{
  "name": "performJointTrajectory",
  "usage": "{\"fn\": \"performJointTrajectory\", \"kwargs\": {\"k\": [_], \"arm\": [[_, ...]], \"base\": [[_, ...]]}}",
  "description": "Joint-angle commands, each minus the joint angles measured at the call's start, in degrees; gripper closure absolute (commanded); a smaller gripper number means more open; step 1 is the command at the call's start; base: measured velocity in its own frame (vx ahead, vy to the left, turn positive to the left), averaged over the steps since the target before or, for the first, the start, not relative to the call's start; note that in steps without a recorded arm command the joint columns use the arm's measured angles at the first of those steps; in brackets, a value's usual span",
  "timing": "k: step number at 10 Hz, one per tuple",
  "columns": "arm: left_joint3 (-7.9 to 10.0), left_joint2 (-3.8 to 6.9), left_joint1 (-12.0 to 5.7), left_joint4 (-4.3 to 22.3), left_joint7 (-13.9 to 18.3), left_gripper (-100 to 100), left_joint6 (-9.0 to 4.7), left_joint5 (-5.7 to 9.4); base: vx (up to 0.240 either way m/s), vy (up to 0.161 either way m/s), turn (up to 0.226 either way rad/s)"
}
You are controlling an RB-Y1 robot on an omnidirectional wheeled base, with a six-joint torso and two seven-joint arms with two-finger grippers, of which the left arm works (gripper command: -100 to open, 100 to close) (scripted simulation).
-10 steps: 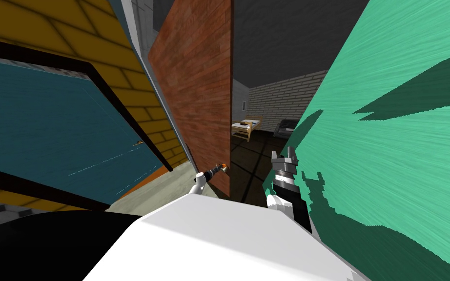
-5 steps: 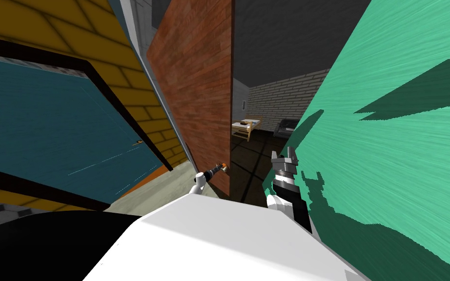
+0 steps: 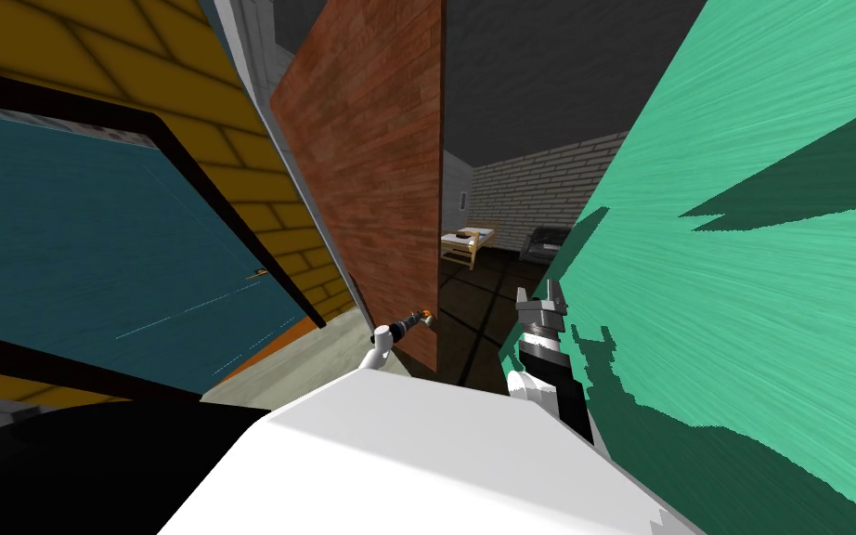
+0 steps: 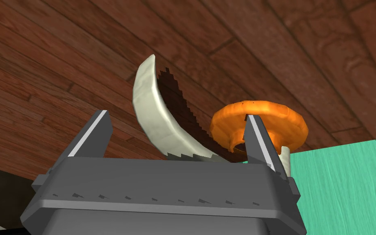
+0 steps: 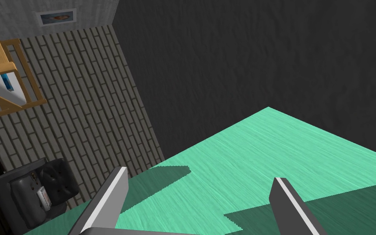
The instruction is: Push the door open
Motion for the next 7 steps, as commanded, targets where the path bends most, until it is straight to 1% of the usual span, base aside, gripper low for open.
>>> {"fn": "performJointTrajectory", "kwargs": {"k": [1,2,3,4,5,6,7], "arm": [[0.48,0.88,1.14,1.7,-1.2,100,-1.33,-0.71],[0.48,0.88,1.14,1.6,-1.2,100,-1.33,-0.71],[0.48,0.88,1.14,0.9,-1.2,100,-1.33,-0.71],[0.48,0.88,1.14,1.7,-1.2,100,-1.33,-0.71],[0.48,0.88,1.14,1.7,-1.2,100,-1.33,-0.71],[0.3,1.01,1.28,1.8,-1.8,100,-2.59,-2.12],[0.3,1.01,1.28,1.8,-1.8,100,-2.59,-2.12]], "base": [[0.052,-0.022,-0.007],[0.017,-0.008,0.006],[-0.004,-0.002,-0.023],[-0.004,0.004,0.012],[-0.003,0.006,0.008],[0.021,-0.005,-0.005],[0.022,-0.012,0.0]]}}
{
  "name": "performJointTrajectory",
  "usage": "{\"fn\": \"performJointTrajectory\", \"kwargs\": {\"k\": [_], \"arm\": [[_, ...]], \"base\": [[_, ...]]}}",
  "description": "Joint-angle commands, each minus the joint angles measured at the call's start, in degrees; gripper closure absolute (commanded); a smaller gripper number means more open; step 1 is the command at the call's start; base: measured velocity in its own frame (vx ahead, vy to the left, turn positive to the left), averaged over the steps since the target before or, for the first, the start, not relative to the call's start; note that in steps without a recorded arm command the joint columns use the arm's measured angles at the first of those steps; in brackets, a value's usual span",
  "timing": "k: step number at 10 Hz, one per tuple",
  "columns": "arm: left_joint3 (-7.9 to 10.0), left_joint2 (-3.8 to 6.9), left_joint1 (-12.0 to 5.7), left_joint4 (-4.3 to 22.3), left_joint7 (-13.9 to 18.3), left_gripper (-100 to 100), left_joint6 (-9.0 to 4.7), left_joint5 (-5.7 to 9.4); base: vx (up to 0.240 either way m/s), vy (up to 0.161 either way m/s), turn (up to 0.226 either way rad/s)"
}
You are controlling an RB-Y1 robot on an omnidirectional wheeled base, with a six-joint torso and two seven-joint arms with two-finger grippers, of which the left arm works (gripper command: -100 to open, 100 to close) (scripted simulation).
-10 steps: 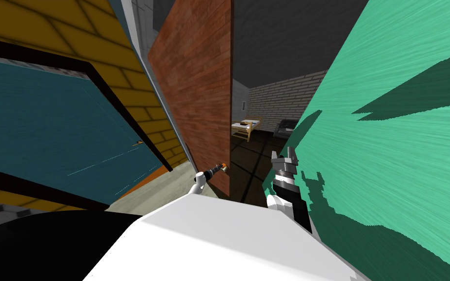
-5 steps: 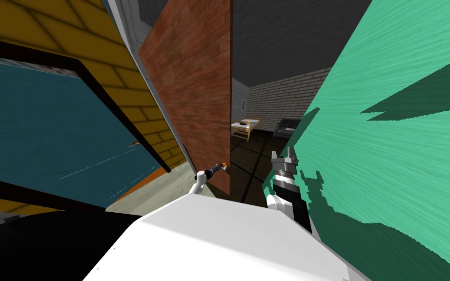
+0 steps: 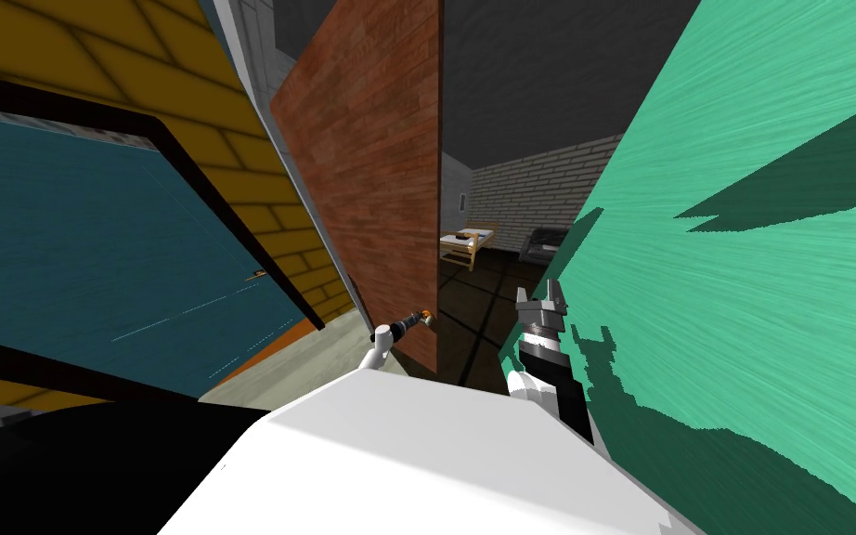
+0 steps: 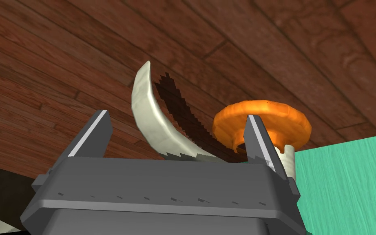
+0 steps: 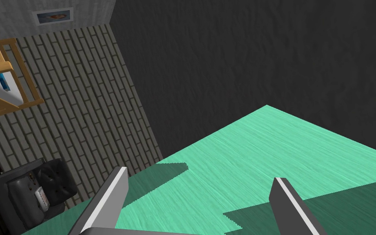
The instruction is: Push the door open
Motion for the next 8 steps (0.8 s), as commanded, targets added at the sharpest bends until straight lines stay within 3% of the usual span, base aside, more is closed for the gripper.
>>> {"fn": "performJointTrajectory", "kwargs": {"k": [1,8], "arm": [[1.43,0.8,0.74,2.9,-2.7,100,-0.68,1.08],[1.43,0.8,0.74,3.4,-2.7,100,-0.68,1.08]], "base": [[0.008,-0.008,0.005],[0.002,-0.001,0.002]]}}
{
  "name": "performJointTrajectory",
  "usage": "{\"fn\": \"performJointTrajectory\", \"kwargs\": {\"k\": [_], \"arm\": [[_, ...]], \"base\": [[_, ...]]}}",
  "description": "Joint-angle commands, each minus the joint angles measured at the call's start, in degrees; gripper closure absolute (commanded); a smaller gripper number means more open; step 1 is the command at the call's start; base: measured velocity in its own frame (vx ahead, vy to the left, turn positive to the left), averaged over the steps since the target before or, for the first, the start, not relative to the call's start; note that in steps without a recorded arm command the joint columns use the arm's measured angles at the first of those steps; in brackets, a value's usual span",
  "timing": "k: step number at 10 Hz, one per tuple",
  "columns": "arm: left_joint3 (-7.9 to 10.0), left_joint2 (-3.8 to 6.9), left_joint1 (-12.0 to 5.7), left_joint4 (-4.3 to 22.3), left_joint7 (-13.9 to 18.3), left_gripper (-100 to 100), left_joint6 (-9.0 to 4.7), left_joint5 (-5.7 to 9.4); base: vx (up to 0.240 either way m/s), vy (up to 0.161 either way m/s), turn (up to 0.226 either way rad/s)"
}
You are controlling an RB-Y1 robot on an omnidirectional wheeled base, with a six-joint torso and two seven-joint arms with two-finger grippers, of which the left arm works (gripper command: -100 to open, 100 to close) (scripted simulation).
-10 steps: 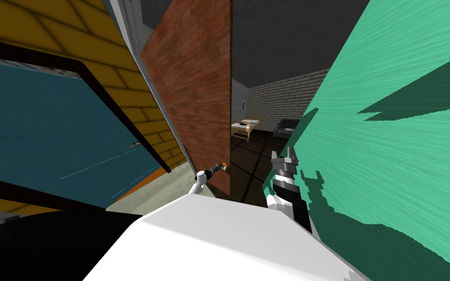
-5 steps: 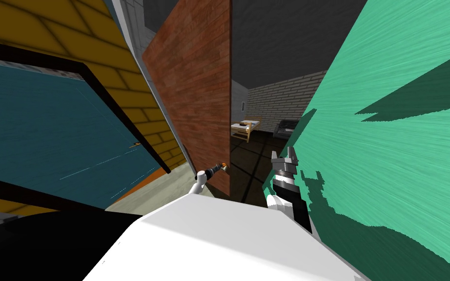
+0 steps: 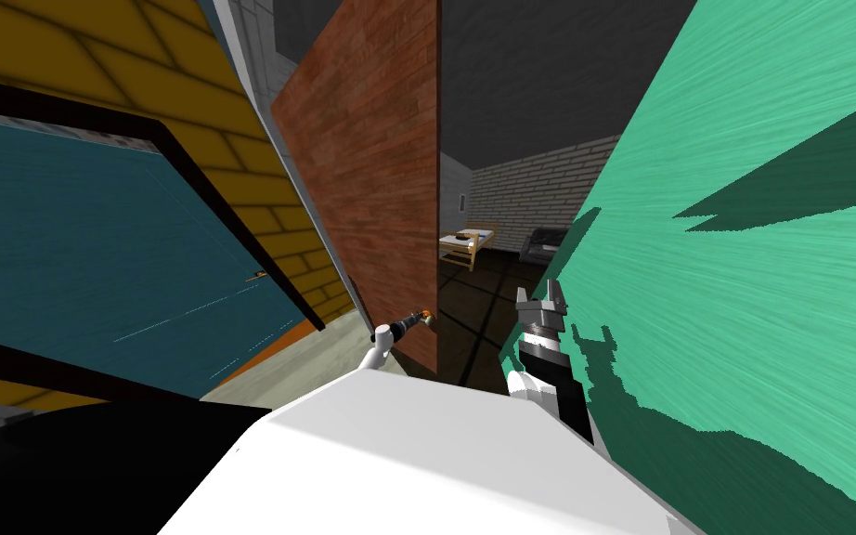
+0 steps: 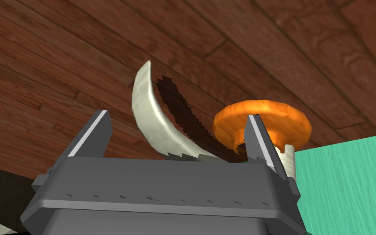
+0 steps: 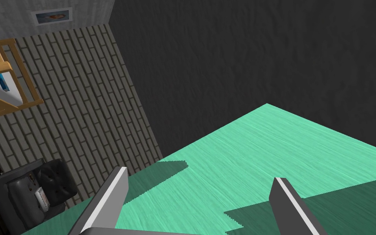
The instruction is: Push the door open
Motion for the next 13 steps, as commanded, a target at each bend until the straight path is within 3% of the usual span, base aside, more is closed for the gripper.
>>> {"fn": "performJointTrajectory", "kwargs": {"k": [1,2,7,8,11,12,13], "arm": [[-0.08,0.25,0.14,0.1,-1.2,100,-1.76,-1.14],[-0.12,0.38,0.21,0.2,-1.9,100,-2.78,-1.8],[-0.12,0.38,0.21,0.2,-1.9,100,-2.78,-1.8],[-0.12,0.38,-0.44,0.2,-1.9,100,-2.78,-1.8],[-0.12,0.38,0.21,0.2,-1.9,100,-2.78,-1.8],[-0.66,0.21,-0.86,-1.3,-1.8,100,-3.77,-2.83],[-0.64,0.36,-0.75,-1.2,-2.4,100,-4.63,-3.33]], "base": [[0.014,-0.017,-0.058],[0.039,-0.023,-0.084],[0.019,-0.005,-0.007],[-0.001,0.007,0.002],[-0.001,0.001,-0.002],[0.01,-0.011,-0.081],[0.048,-0.006,-0.088]]}}
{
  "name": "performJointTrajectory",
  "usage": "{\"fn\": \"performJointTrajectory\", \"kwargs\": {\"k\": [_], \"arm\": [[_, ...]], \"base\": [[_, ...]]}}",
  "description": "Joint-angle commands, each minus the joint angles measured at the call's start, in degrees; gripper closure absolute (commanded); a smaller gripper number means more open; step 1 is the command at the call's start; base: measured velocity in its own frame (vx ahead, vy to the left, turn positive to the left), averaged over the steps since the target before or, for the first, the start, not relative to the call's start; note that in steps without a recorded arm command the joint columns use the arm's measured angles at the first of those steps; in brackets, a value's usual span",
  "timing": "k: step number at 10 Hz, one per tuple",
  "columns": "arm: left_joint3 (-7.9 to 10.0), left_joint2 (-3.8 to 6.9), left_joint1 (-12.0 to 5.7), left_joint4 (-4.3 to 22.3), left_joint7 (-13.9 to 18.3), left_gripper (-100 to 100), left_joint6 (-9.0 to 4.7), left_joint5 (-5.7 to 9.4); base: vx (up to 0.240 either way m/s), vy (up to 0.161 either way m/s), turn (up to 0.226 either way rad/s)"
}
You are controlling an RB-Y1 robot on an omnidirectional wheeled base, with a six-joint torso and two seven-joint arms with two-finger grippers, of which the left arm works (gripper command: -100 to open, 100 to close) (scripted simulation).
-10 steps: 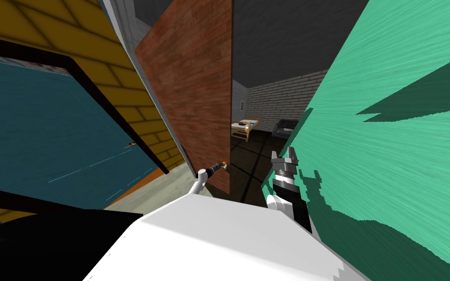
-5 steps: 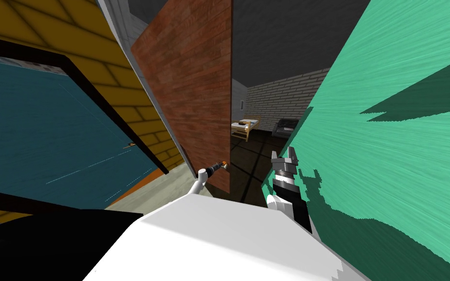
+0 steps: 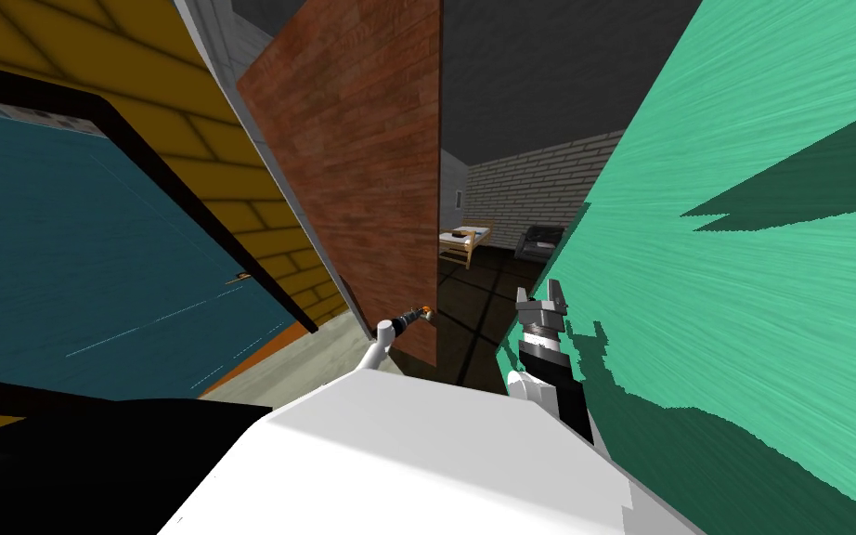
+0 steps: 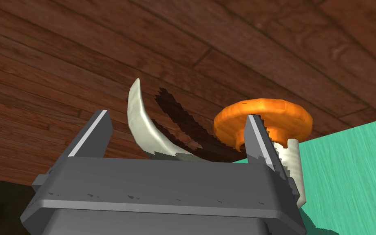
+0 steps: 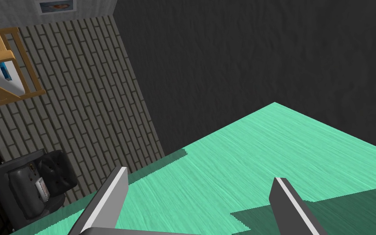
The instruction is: Push the door open
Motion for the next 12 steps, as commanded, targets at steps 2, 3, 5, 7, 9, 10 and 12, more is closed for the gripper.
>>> {"fn": "performJointTrajectory", "kwargs": {"k": [2,3,5,7,9,10,12], "arm": [[0.35,0.58,1.04,0.8,-2.1,100,-3.05,-1.39],[0.35,0.58,1.04,0.8,-2.1,100,-3.05,-1.39],[0.37,0.75,1.21,0.9,-3.0,100,-4.29,-2.11],[0.4,0.92,1.37,0.9,-3.9,100,-5.53,-2.83],[0.4,0.92,1.37,-0.1,-3.9,100,-5.53,-2.83],[0.4,0.92,1.37,0.9,-3.9,100,-5.53,-2.83],[0.4,0.92,1.37,0.9,-3.9,100,-5.53,-2.83]], "base": [[0.066,-0.004,-0.052],[0.038,-0.005,-0.016],[0.014,-0.003,-0.02],[0.042,0.005,-0.059],[0.007,-0.002,0.001],[0.0,0.0,0.0],[0.0,0.0,0.0]]}}
